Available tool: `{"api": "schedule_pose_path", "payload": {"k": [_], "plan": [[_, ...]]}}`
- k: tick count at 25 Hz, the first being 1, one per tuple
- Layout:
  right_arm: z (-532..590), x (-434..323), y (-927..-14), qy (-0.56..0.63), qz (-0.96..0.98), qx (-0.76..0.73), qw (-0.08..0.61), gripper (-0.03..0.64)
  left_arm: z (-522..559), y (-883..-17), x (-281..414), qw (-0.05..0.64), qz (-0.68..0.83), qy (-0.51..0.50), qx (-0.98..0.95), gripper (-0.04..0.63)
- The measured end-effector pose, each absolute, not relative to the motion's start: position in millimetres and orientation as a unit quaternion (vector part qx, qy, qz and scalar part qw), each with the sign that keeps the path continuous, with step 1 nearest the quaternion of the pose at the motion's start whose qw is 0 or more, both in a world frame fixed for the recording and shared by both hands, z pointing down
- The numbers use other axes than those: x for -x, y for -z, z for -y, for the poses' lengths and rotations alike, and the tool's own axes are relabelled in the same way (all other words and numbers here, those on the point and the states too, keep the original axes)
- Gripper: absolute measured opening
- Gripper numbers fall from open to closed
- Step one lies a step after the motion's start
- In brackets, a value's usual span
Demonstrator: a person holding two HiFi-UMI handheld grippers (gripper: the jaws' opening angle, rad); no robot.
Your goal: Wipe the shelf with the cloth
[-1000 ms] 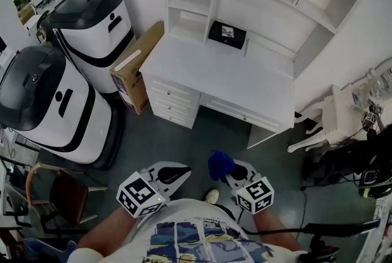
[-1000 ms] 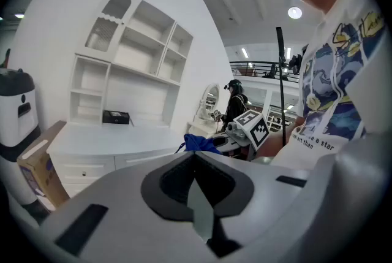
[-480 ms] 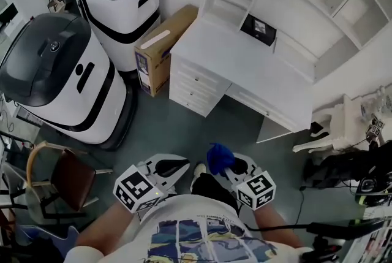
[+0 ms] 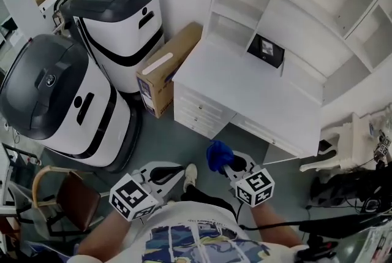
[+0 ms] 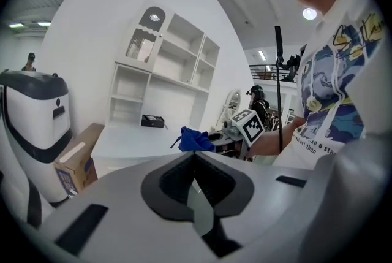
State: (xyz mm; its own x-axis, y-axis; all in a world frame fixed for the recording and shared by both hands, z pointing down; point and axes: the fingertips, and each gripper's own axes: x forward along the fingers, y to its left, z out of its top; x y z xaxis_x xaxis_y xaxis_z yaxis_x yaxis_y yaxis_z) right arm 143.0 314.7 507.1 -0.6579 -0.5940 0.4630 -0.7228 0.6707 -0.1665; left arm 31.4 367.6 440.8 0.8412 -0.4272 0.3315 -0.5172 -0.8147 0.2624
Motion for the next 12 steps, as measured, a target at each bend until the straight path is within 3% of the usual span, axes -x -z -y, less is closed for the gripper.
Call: {"api": "schedule_pose_path", "payload": {"k": [12], "plan": [[-155.4,-182.0,-506.8,-0.167,0.89,-0.384,0.183,0.066,-216.3,-418.5,-73.5,0.153,0.227,-0.145,-0.951,0.011]]}}
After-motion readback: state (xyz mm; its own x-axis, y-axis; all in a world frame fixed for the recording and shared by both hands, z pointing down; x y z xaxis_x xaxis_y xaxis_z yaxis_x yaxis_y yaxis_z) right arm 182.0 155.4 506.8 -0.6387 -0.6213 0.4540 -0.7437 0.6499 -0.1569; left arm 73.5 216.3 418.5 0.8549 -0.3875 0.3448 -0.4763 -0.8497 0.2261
